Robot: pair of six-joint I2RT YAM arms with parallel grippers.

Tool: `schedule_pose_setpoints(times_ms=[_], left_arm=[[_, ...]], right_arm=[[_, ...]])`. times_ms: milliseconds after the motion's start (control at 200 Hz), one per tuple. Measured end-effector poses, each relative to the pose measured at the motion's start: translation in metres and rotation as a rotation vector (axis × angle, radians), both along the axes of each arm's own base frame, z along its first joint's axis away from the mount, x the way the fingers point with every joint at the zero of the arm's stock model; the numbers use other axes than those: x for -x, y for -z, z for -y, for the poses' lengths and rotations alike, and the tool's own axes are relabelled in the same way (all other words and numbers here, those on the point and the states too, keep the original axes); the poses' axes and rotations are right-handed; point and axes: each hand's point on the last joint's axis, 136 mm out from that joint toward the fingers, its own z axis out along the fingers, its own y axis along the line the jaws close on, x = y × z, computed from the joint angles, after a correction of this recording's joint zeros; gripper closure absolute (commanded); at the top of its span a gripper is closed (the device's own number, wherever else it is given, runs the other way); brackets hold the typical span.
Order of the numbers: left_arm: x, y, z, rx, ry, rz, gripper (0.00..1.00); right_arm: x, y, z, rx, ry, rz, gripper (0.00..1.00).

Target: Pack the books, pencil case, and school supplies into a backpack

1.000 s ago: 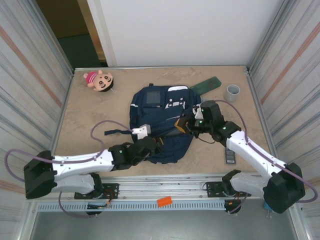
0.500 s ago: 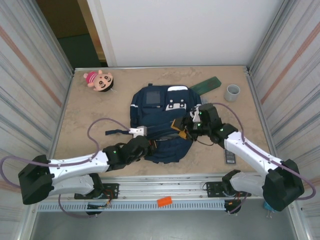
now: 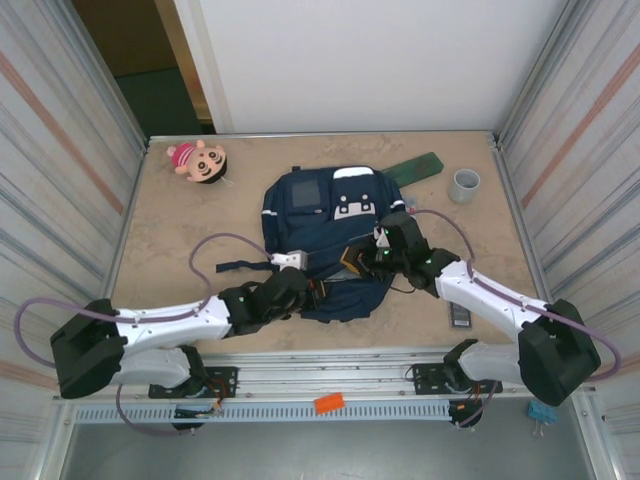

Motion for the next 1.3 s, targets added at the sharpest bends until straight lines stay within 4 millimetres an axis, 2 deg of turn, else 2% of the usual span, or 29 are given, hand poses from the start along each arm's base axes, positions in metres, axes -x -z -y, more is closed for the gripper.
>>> schedule_pose_setpoints(times_ms=[130, 210, 296, 346, 431, 476, 566, 671, 707, 772, 817, 942, 1027, 1123, 1298], left_arm=[[-0.001, -0.019, -0.019, 0.038, -0.040, 0.043, 1.00], [0.000, -0.019, -0.033, 0.045, -0.061, 0.053, 1.00], [-0.001, -0.019, -0.044, 0.052, -0.080, 0.064, 1.00], [-0.001, -0.020, -0.046, 0.053, -0.083, 0.069, 1.00], [-0.003, -0.017, -0.050, 0.032, -0.085, 0.076, 1.00], [-0.003, -0.013, -0.053, 0.012, -0.083, 0.074, 1.00], [-0.003, -0.006, -0.051, -0.017, -0.068, 0.074, 1.00], [-0.004, 0.002, -0.047, -0.045, -0.054, 0.064, 1.00], [-0.005, 0.003, -0.046, -0.052, -0.053, 0.061, 1.00], [-0.006, 0.003, -0.044, -0.059, -0.051, 0.059, 0.77], [-0.007, 0.003, -0.044, -0.067, -0.046, 0.062, 0.72], [-0.009, 0.004, -0.051, -0.089, -0.051, 0.066, 0.59], [-0.012, -0.004, -0.060, -0.100, -0.053, 0.096, 0.46], [-0.017, -0.020, -0.070, -0.101, -0.046, 0.159, 0.37], [-0.021, -0.046, -0.085, -0.151, 0.050, 0.315, 0.29]], right_arm=[[-0.008, -0.024, 0.015, -0.003, -0.085, 0.031, 0.98], [-0.012, -0.039, 0.025, -0.022, -0.147, 0.042, 0.99], [-0.013, -0.044, 0.031, -0.037, -0.211, 0.027, 0.99], [-0.013, -0.042, 0.034, -0.040, -0.234, 0.008, 0.91], [-0.014, -0.036, 0.036, -0.028, -0.251, -0.012, 0.58], [-0.014, -0.035, 0.035, -0.021, -0.248, -0.013, 0.48], [-0.012, -0.030, 0.026, -0.014, -0.228, 0.010, 0.42], [0.007, -0.009, 0.011, 0.011, -0.194, -0.008, 0.42], [0.011, -0.001, 0.009, 0.025, -0.173, -0.016, 0.42], [0.017, 0.011, 0.009, 0.059, -0.134, -0.034, 0.45], [0.017, 0.015, 0.009, 0.079, -0.115, -0.033, 0.53], [0.011, 0.021, 0.016, 0.114, -0.059, -0.031, 0.84], [0.008, 0.017, 0.018, 0.125, -0.065, -0.021, 0.94], [-0.001, -0.006, 0.018, 0.109, -0.085, 0.020, 0.98], [-0.025, -0.079, 0.014, 0.028, -0.159, 0.141, 0.99]])
